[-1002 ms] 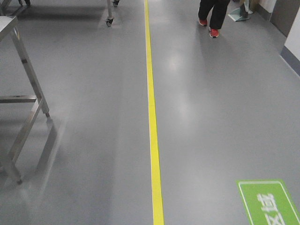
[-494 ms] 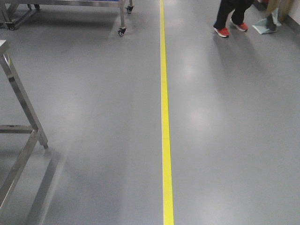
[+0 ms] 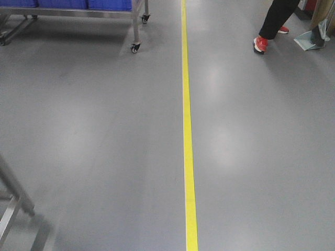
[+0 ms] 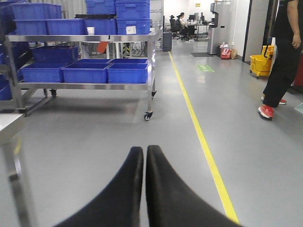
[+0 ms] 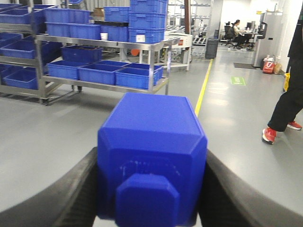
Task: Pour parts from conveyor to right shelf
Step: 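Drive along the yellow floor line holding the blue part, then turn into the aisle between the blue-bin shelves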
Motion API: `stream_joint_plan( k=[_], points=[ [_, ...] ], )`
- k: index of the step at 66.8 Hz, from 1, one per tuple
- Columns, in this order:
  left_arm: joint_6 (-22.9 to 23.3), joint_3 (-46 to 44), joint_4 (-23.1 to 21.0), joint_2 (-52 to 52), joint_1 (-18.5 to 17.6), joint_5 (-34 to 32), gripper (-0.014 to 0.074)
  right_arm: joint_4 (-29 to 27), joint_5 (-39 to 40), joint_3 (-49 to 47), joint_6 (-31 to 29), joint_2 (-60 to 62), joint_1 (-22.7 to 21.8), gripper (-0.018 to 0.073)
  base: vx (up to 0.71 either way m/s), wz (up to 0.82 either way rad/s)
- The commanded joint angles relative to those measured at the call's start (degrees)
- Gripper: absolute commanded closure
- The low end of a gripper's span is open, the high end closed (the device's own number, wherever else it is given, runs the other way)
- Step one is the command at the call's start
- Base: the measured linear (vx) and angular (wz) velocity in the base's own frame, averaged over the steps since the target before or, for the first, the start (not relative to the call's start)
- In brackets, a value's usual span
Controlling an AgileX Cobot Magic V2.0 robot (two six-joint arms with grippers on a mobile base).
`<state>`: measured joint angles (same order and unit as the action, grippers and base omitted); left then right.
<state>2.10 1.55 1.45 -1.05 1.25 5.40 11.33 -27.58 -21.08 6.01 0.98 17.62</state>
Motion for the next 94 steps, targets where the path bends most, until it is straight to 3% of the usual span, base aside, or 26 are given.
stream_joint_plan(
  k=[1, 94],
  points=[
    [0.4, -1.1, -0.4, -0.4, -0.3, -4.1, 0.0603, 1.0, 4.8, -1.4, -0.5, -0.5, 0.1, 0.0567, 0.77, -0.13],
    [0.4, -1.1, -0.4, -0.4, -0.3, -4.1, 0.0603, 1.0, 4.8, -1.4, -0.5, -0.5, 0.1, 0.0567, 0.75, -0.04]
  ],
)
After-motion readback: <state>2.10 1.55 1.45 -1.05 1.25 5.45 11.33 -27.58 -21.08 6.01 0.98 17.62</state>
